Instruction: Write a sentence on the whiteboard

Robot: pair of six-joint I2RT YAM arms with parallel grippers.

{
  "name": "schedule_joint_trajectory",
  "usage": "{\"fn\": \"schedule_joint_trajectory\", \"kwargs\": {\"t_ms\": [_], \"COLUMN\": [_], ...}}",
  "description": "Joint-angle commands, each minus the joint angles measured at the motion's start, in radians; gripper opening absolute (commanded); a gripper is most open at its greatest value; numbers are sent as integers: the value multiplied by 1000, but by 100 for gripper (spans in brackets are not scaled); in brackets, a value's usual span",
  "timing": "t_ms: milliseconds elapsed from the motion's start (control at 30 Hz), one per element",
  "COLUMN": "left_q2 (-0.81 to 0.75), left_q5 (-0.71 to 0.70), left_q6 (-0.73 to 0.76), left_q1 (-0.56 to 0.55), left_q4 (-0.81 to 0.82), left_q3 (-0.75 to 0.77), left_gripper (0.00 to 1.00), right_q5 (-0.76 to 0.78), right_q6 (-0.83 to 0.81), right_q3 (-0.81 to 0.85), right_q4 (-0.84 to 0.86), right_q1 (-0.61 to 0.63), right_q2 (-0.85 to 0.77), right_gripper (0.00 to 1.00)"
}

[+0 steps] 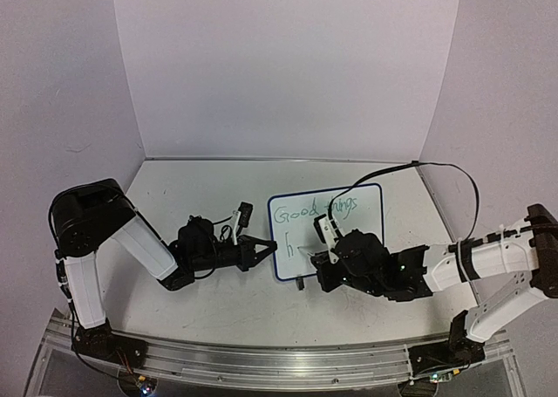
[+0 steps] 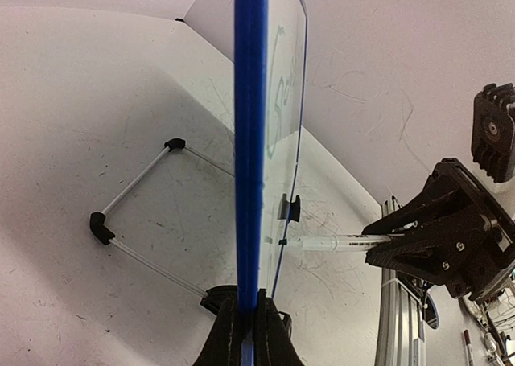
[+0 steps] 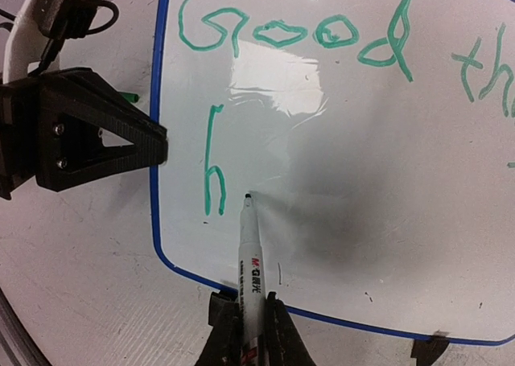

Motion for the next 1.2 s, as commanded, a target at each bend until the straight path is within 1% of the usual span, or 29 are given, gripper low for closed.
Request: {"fn": "schedule_joint_trajectory", "kwargs": {"t_ms": [0,267,467,900,1167], "left_q2": [-43,-39,-41,-46,-46], "left_q5": [-28,-28,-28,-29,-29], "left_q6": [31,34,37,41,46], "left_q1": [-5,-7,-7,-7,-7], "left_q4": [13,11,9,7,1], "left_q3": [19,26,26,24,27], "left_gripper": [0,0,0,0,0], "right_q5": [46,53,21,-40,-43], "right_q6": [9,-28,-46,-10,-5], "right_q3": [38,53,66,18,3], "right_q4": [22,35,36,11,-10], "right_q1": [-9,-11,-11,-11,-10], "right_q2": [13,17,42,22,18], "right_gripper": [0,0,0,0,0]}}
